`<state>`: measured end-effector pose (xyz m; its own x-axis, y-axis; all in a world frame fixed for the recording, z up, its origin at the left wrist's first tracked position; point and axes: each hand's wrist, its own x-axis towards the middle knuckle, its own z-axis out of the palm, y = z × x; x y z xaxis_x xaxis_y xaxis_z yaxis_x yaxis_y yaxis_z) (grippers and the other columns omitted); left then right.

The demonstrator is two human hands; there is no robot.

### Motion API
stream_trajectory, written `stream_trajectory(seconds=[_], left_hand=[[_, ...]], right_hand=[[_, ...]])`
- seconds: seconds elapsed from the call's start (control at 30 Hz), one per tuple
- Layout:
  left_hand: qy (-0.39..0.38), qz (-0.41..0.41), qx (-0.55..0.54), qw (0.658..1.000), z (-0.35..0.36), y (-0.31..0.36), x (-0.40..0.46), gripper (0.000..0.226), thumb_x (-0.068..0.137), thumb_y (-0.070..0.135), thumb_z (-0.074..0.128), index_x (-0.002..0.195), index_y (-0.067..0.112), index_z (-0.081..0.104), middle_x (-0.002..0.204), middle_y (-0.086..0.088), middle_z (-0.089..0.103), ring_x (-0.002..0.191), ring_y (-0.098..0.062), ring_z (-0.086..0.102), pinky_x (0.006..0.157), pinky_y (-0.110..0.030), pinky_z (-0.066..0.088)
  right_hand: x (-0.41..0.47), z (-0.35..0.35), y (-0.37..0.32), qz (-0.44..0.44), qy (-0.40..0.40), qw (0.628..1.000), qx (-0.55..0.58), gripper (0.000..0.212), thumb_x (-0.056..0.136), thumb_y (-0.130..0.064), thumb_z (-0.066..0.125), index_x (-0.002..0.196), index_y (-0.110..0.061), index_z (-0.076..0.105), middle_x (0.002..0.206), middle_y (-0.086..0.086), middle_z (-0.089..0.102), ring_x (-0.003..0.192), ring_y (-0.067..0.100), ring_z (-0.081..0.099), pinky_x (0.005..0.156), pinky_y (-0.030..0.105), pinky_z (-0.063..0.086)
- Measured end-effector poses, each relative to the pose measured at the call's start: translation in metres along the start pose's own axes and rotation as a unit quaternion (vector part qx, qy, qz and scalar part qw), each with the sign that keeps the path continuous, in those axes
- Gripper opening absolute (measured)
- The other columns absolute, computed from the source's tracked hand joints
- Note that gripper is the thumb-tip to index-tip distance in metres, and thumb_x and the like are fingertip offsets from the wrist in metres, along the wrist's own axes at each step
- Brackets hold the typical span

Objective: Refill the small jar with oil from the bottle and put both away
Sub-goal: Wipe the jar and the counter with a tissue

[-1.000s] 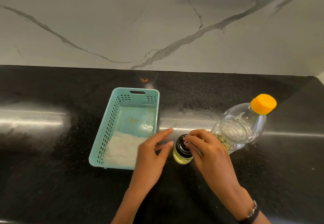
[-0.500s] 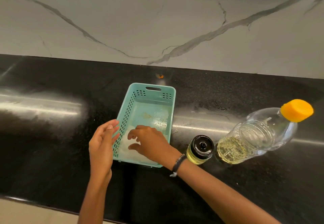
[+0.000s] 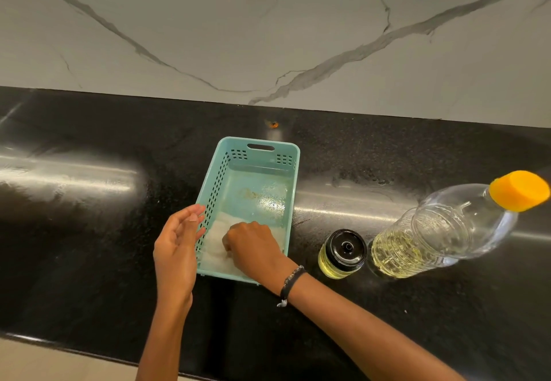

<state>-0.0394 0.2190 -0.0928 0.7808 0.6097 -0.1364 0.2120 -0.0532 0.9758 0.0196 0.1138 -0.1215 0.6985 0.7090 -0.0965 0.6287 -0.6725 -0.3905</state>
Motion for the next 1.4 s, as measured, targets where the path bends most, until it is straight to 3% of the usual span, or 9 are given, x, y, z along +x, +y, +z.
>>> stream_trajectory(seconds=[0.13,0.27,0.37,0.5,0.63,0.97,1.1,1.27,1.4], left_hand=[[-0.001,0.006,0.011,1.000,0.000,0.000,0.000,0.020,0.097,0.021,0.051,0.113,0.020,0.064,0.114,0.006,0.067,0.106,-0.005,0.063,0.082,-0.018,0.050],[-0.003,0.008,0.029,1.000,0.000,-0.001,-0.001,0.019,0.097,0.022,0.051,0.112,0.022,0.064,0.115,0.005,0.066,0.103,-0.006,0.064,0.078,-0.017,0.049],[-0.006,0.004,0.036,0.999,0.001,0.001,-0.003,0.019,0.097,0.024,0.051,0.111,0.023,0.064,0.115,0.006,0.065,0.100,-0.005,0.064,0.070,-0.014,0.049],[-0.052,0.010,0.017,0.998,0.008,0.013,-0.012,0.019,0.097,0.022,0.050,0.109,0.023,0.065,0.116,0.006,0.066,0.104,-0.006,0.064,0.079,-0.019,0.052],[-0.129,-0.012,-0.043,0.991,0.031,0.039,-0.034,0.019,0.097,0.019,0.051,0.109,0.023,0.065,0.104,0.011,0.071,0.097,-0.002,0.067,0.070,-0.015,0.055],[-0.337,-0.114,-0.124,0.926,0.085,0.059,-0.113,0.026,0.099,0.021,0.045,0.118,0.018,0.061,0.106,-0.004,0.072,0.102,-0.018,0.069,0.088,-0.034,0.056],[-0.396,-0.155,-0.092,0.901,0.090,0.034,-0.140,0.028,0.098,0.017,0.048,0.124,0.019,0.060,0.112,-0.001,0.071,0.106,-0.013,0.066,0.095,-0.032,0.053],[-0.294,-0.020,-0.009,0.956,0.088,0.011,-0.139,0.034,0.090,0.012,0.061,0.119,0.031,0.059,0.118,0.013,0.064,0.107,0.006,0.059,0.094,-0.020,0.050],[-0.292,0.037,0.069,0.953,0.099,0.001,-0.113,0.063,0.079,0.018,0.075,0.126,0.045,0.042,0.121,0.030,0.047,0.107,0.012,0.052,0.088,-0.009,0.044]], right_hand=[[-0.003,-0.007,0.006,0.023,0.042,0.998,0.046,0.021,0.083,0.007,0.050,0.069,-0.004,0.059,0.066,0.009,0.048,0.061,0.029,0.048,0.059,0.031,0.038],[-0.010,-0.018,0.021,0.038,0.102,0.987,0.119,0.017,0.087,-0.007,0.058,0.083,-0.011,0.074,0.078,0.007,0.070,0.071,0.024,0.065,0.069,0.036,0.055],[-0.021,-0.033,0.029,0.060,0.137,0.968,0.201,0.012,0.088,-0.016,0.063,0.092,-0.016,0.075,0.088,-0.002,0.074,0.077,0.012,0.068,0.076,0.027,0.056],[-0.039,-0.053,0.033,0.091,0.170,0.921,0.338,0.011,0.089,-0.022,0.066,0.095,-0.018,0.073,0.093,-0.011,0.072,0.082,0.001,0.066,0.074,0.011,0.051],[-0.063,-0.080,0.035,0.097,0.227,0.886,0.393,0.009,0.087,-0.022,0.068,0.094,-0.018,0.072,0.094,-0.012,0.071,0.084,-0.001,0.066,0.069,0.014,0.053],[-0.178,-0.088,0.045,0.078,0.289,0.930,0.212,0.025,0.087,-0.032,0.059,0.110,-0.023,0.065,0.107,-0.017,0.063,0.100,0.000,0.060,0.081,0.025,0.052],[-0.211,-0.063,0.055,0.128,0.283,0.936,0.166,0.018,0.082,-0.018,0.065,0.100,-0.021,0.068,0.098,-0.016,0.062,0.090,0.002,0.061,0.072,0.027,0.055],[-0.213,-0.074,0.063,0.184,0.343,0.917,0.087,0.015,0.084,-0.008,0.068,0.095,-0.017,0.067,0.093,-0.009,0.062,0.081,0.008,0.061,0.069,0.030,0.056],[-0.178,-0.088,0.066,0.131,0.326,0.936,0.019,0.018,0.080,-0.003,0.070,0.095,-0.013,0.069,0.093,-0.001,0.064,0.081,0.015,0.061,0.063,0.028,0.054]])
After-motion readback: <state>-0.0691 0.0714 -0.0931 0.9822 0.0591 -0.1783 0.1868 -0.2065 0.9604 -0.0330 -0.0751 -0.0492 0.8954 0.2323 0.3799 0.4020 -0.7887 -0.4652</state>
